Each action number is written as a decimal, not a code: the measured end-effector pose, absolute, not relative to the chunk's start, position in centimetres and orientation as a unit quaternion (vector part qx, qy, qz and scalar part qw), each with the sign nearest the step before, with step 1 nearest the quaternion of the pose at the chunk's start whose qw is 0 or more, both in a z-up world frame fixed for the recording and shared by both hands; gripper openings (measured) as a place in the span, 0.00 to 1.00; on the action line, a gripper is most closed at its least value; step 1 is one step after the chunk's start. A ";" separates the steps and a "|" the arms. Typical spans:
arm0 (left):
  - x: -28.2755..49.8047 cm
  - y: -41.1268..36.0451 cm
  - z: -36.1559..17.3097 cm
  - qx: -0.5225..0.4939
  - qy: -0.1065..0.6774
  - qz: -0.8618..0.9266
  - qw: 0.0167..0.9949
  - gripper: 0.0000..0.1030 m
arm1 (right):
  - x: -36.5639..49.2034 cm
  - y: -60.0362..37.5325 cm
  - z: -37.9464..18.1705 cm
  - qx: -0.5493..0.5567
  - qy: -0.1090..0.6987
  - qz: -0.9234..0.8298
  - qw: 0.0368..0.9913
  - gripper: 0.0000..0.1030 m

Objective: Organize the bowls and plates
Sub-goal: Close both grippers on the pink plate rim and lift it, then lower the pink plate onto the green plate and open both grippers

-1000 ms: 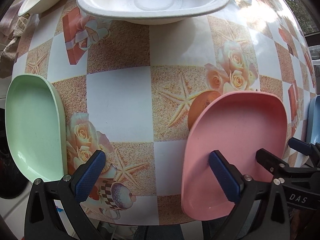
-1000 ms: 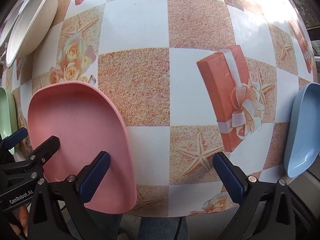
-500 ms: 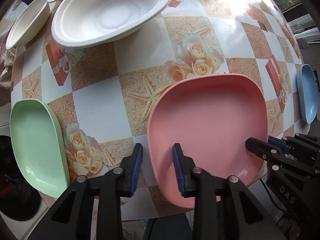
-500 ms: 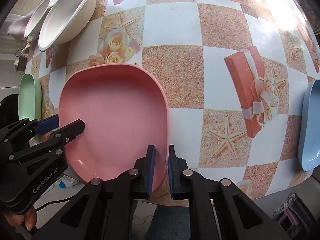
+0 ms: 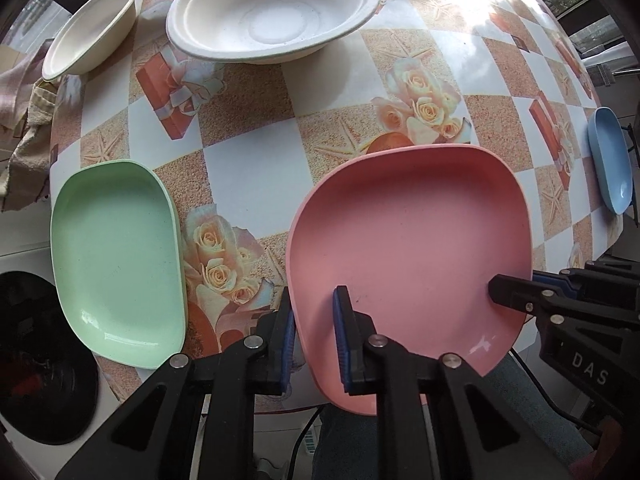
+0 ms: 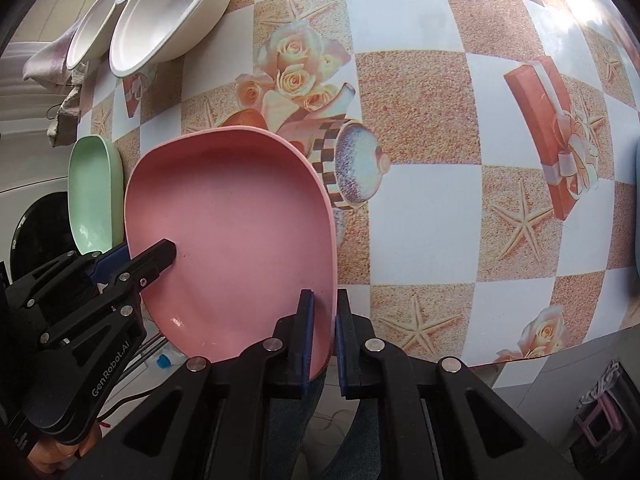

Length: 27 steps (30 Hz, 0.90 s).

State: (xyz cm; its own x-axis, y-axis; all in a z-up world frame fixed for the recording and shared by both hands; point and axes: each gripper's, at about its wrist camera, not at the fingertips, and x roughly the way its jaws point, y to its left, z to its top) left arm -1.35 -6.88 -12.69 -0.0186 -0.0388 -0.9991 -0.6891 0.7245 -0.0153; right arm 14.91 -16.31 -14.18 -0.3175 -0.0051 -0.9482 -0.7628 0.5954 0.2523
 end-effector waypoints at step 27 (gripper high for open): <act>-8.4 5.3 -11.3 -0.239 0.632 0.359 0.645 0.20 | -3.9 0.5 -9.4 -0.299 0.704 0.444 0.466 0.12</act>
State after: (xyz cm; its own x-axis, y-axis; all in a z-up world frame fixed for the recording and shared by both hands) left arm -8.41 5.27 -11.33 -0.0549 0.1604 -0.9855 -0.7640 0.6287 0.1449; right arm -3.93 0.52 -9.37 -0.3858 -0.0078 -0.9225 -0.8354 0.4272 0.3458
